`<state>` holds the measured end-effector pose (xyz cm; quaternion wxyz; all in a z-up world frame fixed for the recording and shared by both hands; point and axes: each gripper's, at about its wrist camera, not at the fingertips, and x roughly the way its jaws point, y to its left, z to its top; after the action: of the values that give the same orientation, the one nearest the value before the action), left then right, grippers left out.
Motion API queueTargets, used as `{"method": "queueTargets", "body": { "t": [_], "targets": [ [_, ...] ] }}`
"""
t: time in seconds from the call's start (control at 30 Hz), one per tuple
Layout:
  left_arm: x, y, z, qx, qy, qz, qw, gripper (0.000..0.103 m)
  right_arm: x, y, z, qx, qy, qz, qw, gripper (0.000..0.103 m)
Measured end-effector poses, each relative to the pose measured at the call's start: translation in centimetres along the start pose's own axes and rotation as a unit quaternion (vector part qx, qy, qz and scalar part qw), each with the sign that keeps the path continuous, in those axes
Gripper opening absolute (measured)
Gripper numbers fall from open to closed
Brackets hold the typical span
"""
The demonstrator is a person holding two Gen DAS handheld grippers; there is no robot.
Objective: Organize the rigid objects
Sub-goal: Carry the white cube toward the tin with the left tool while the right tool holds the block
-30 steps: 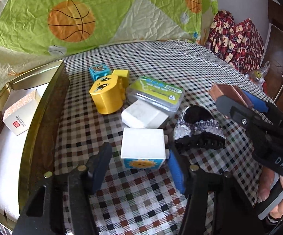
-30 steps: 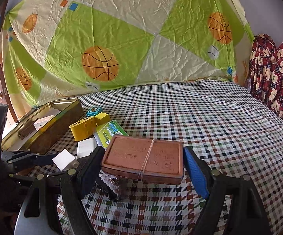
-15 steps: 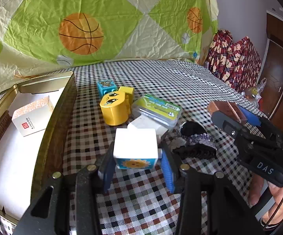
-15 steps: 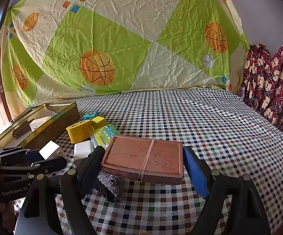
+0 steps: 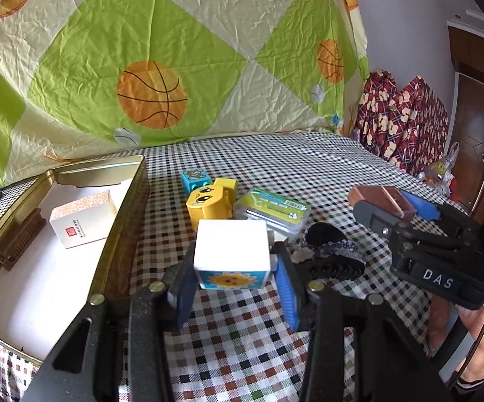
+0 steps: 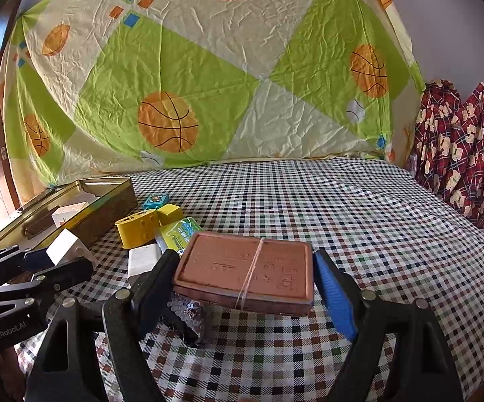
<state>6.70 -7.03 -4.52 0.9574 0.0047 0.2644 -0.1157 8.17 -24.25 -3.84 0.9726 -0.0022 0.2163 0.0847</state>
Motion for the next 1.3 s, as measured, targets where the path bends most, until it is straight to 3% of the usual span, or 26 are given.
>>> {"method": "queueTargets", "body": {
  "t": [1.3],
  "targets": [
    [-3.1,0.5,-0.9,-0.014,-0.093,0.022,0.9953,0.042,-2.2,0.4,-0.5,-0.016,-0.069,0.004,0.997,0.082]
  ]
}}
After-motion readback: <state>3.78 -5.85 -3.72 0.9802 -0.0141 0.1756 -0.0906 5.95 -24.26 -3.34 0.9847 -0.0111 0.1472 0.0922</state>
